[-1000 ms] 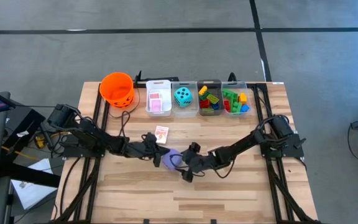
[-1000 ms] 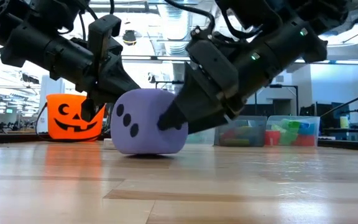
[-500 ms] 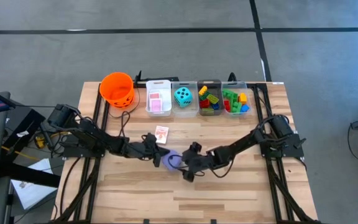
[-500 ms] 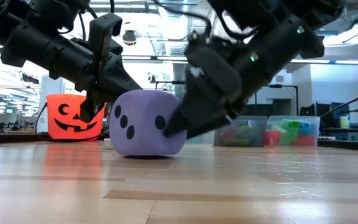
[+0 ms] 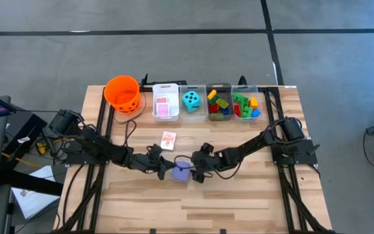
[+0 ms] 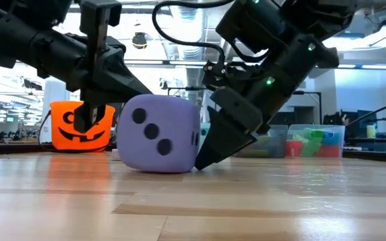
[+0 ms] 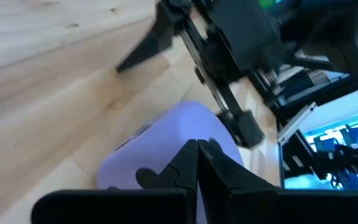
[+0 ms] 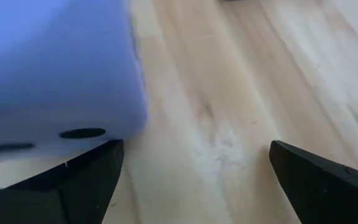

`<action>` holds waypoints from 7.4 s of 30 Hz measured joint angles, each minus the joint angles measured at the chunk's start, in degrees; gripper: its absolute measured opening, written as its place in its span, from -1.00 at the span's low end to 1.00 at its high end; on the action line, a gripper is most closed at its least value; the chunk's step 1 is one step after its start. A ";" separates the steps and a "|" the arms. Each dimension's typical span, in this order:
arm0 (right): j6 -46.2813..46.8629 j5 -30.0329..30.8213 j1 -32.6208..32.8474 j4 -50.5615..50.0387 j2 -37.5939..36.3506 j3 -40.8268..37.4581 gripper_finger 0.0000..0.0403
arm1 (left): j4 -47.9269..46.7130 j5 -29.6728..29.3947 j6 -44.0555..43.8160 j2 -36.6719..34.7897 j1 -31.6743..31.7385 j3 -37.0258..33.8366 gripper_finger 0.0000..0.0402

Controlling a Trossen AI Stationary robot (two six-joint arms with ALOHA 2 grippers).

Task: Pick & Place Toys
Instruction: Put the violet dice into the left transparent bin

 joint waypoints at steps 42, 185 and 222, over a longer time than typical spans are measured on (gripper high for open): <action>-8.46 -14.00 0.29 -0.46 -7.05 -0.17 0.96 | 1.57 -0.01 0.19 0.02 -1.04 0.05 -1.00; 4.79 -32.17 -12.18 12.96 -8.24 0.96 0.89 | -52.74 3.54 27.08 -21.73 4.23 3.97 -0.49; -26.87 -27.31 -9.95 12.51 -5.32 0.94 0.98 | -58.42 18.04 12.17 -12.57 8.93 3.93 -0.59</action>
